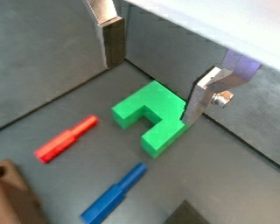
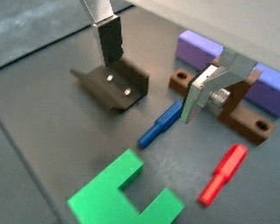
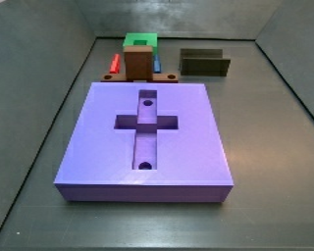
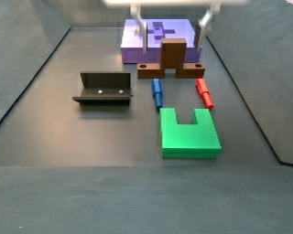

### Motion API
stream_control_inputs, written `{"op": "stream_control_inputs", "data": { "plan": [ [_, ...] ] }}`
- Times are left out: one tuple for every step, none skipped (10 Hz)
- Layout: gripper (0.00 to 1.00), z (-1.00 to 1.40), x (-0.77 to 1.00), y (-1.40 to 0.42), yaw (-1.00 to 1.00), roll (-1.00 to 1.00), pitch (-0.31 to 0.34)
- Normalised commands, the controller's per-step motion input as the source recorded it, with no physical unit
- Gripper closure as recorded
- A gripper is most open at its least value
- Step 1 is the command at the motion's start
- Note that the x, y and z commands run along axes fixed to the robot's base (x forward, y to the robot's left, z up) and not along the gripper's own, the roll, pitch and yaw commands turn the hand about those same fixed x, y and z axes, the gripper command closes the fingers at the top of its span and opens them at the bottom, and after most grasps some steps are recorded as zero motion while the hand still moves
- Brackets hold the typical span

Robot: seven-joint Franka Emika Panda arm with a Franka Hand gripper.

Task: Pick up the green object. Move up. Place the green object on the fixture. Regrasp the green object. Move to above the board. Insert the green object.
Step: Pick up the green object.

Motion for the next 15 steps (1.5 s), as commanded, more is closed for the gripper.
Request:
{"op": "stream_control_inputs", "data": {
  "plan": [
    [0.0, -0.55, 0.0, 0.49, -0.03, -0.22, -0.183],
    [0.0, -0.81, 0.2, 0.05, -0.14, -0.09, -0.131],
    [0.0, -0.83, 0.19, 0.0, -0.18, -0.12, -0.1],
    [0.0, -0.65, 0.0, 0.03, -0.12, -0.19, -0.119],
    [0.0, -0.4, 0.0, 0.04, -0.11, -0.18, -0.08],
    [0.0, -0.37, 0.0, 0.05, -0.1, -0.18, -0.064],
    [0.0, -0.27, 0.0, 0.11, -0.06, -0.15, -0.021],
    [0.0, -0.21, 0.0, 0.16, -0.02, -0.13, -0.003],
    [0.0, -0.15, 0.0, 0.1, 0.0, -0.06, 0.0],
    [0.0, -0.15, 0.0, 0.06, 0.0, -0.04, 0.0],
    [0.0, -0.19, 0.0, 0.03, 0.0, -0.03, 0.0],
    [0.0, -0.18, 0.01, 0.01, 0.0, -0.04, 0.0],
    [0.0, -0.25, 0.06, 0.0, 0.0, -0.06, -0.004],
    [0.0, -0.52, 0.2, 0.0, -0.11, -0.1, -0.03],
    [0.0, -0.59, 0.19, 0.0, -0.13, -0.11, -0.044]
  ]
}}
